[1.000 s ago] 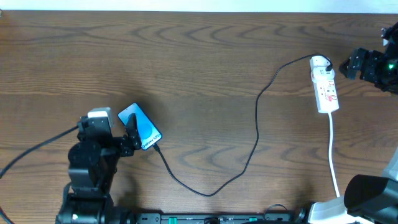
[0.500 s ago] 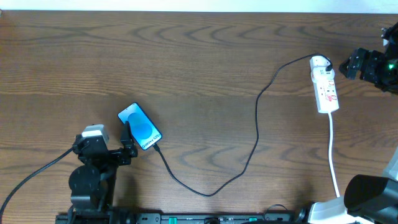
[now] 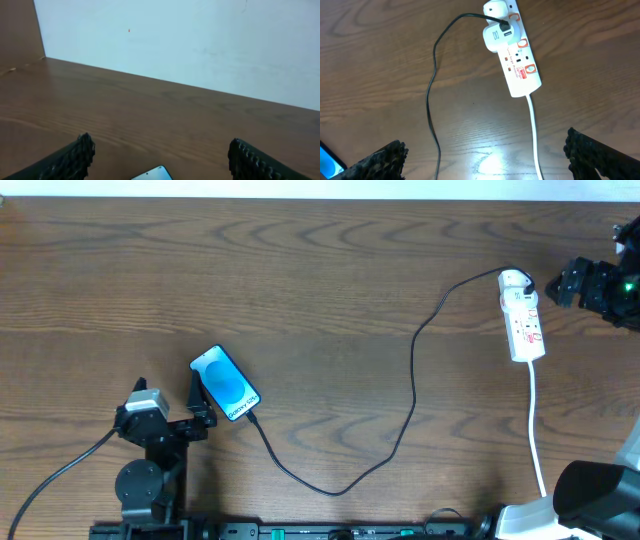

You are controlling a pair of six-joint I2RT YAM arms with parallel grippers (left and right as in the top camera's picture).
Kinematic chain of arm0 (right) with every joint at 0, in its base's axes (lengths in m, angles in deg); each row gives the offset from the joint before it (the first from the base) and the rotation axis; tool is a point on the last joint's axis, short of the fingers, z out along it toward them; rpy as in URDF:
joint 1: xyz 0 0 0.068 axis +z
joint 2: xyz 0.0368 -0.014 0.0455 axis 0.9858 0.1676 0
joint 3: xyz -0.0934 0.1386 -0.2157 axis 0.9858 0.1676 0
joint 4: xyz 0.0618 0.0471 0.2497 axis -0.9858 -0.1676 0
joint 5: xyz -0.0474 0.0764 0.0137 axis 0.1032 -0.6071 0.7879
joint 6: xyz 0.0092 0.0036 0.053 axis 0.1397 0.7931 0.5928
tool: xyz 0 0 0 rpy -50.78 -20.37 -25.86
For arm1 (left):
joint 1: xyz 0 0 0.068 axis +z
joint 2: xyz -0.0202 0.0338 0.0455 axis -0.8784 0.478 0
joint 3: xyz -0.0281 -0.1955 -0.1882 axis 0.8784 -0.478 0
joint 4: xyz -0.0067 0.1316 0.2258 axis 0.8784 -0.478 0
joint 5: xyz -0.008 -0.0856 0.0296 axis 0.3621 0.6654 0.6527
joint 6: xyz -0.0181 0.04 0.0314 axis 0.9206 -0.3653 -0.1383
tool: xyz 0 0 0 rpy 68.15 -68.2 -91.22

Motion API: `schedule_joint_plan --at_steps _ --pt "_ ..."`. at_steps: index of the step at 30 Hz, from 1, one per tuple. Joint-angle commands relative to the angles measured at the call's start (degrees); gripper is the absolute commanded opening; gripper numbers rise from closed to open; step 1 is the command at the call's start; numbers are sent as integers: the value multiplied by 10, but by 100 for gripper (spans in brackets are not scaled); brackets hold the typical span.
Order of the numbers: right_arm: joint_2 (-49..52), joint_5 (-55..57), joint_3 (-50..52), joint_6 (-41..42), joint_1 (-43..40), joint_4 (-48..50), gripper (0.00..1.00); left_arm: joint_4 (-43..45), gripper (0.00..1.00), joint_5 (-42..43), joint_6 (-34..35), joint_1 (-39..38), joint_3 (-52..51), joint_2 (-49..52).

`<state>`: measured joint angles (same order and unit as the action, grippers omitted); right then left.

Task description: Plug charger to phone and switch on socket

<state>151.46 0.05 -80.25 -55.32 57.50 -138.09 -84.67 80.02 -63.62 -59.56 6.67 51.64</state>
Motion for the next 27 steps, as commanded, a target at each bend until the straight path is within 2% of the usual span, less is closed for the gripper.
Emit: schedule_joint_plan --at_steps 1,10,21,27 --pt "-7 -5 1 7 0 -1 99 20 88 11 -5 5 -23 -23" --pt "-7 -5 1 7 0 -1 99 41 88 76 -5 46 -50 -61" --pt "-7 -5 1 7 0 -1 99 43 88 78 -6 53 -57 -61" --pt "-7 -5 1 7 0 -1 99 102 88 79 -5 53 -107 -61"
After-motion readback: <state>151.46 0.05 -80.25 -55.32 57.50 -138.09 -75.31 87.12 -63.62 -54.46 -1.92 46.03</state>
